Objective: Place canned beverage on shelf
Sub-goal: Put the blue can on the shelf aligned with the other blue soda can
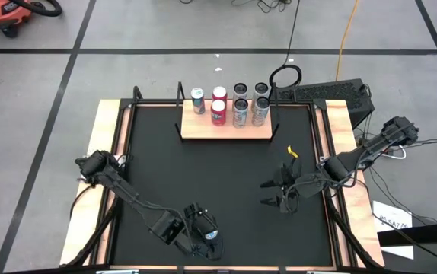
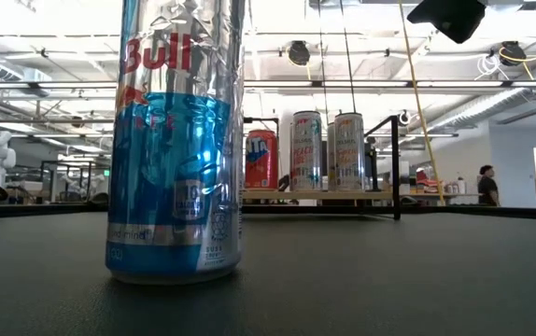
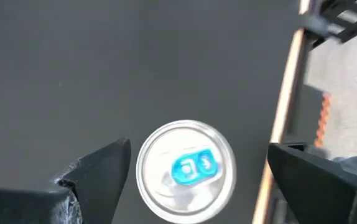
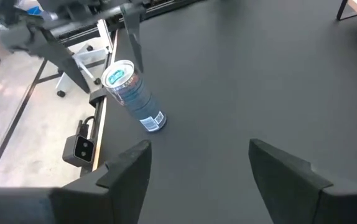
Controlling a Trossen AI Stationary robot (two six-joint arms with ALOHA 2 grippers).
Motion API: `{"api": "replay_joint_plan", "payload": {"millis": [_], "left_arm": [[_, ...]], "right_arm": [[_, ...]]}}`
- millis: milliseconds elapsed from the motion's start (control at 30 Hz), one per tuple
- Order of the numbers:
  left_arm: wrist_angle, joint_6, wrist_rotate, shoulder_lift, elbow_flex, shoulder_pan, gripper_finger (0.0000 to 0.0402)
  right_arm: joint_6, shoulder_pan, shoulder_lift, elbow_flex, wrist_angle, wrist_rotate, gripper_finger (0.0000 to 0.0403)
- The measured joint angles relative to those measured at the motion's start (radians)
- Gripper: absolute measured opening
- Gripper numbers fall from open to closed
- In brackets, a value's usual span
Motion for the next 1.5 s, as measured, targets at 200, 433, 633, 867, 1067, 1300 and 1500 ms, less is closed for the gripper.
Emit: {"api": "replay_joint_plan", "payload": {"millis": [200, 433, 633, 867, 1067, 1300, 1500], "left_arm": [[-0.032, -0.008, 0.007, 0.044, 0.000, 0.008, 0.0382], [-0.099, -0.051, 0.040, 0.056, 0.000, 0.029, 0.0326], [-0.086, 0.025, 0.085, 0.055, 0.001, 0.054, 0.0230], [-0.104, 0.027, 0.115, 0.020, -0.001, 0.150, 0.0207], [-0.200, 0.052, 0.111, -0.075, 0.000, 0.303, 0.0229], [-0.333, 0.176, 0.066, -0.200, 0.001, 0.552, 0.0234], [-0.346, 0.325, 0.053, -0.239, 0.001, 0.797, 0.0235]], "right_arm": [[0.000, 0.000, 0.000, 0.000, -0.002, 0.004, 0.0258], [0.001, 0.000, 0.000, 0.000, -0.003, 0.004, 0.0258], [0.001, 0.000, 0.000, 0.000, -0.003, 0.049, 0.0258], [0.019, 0.000, 0.000, 0.000, -0.003, 0.053, 0.0258], [0.043, -0.006, 0.000, 0.000, -0.005, 0.079, 0.0258], [0.075, -0.052, 0.000, 0.000, -0.036, 0.079, 0.0258], [0.091, -0.112, 0.000, 0.001, -0.043, 0.079, 0.0258]]}}
